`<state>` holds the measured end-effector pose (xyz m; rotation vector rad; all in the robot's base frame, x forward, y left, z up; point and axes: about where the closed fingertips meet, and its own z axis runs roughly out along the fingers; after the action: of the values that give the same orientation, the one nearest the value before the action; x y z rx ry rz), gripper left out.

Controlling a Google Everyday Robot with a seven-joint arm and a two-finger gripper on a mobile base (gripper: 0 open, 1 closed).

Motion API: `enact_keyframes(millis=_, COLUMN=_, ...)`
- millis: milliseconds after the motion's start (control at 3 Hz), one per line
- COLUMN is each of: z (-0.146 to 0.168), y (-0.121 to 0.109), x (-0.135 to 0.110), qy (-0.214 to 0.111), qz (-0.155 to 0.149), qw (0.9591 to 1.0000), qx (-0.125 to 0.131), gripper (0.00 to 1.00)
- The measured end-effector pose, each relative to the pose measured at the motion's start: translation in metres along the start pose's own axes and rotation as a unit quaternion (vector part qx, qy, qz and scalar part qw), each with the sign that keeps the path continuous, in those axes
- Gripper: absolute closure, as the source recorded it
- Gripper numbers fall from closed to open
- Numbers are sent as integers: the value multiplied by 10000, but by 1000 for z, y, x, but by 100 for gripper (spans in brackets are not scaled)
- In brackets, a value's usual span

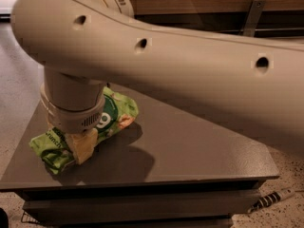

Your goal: Move green rice chip bag near water bottle

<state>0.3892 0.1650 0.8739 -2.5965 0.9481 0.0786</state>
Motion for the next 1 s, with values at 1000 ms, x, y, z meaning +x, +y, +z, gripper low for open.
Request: enact_keyframes(millis=1000, z=-118, y=-18, x=77, qy=1240, qz=139, qw=9885, qx=850, gripper=100)
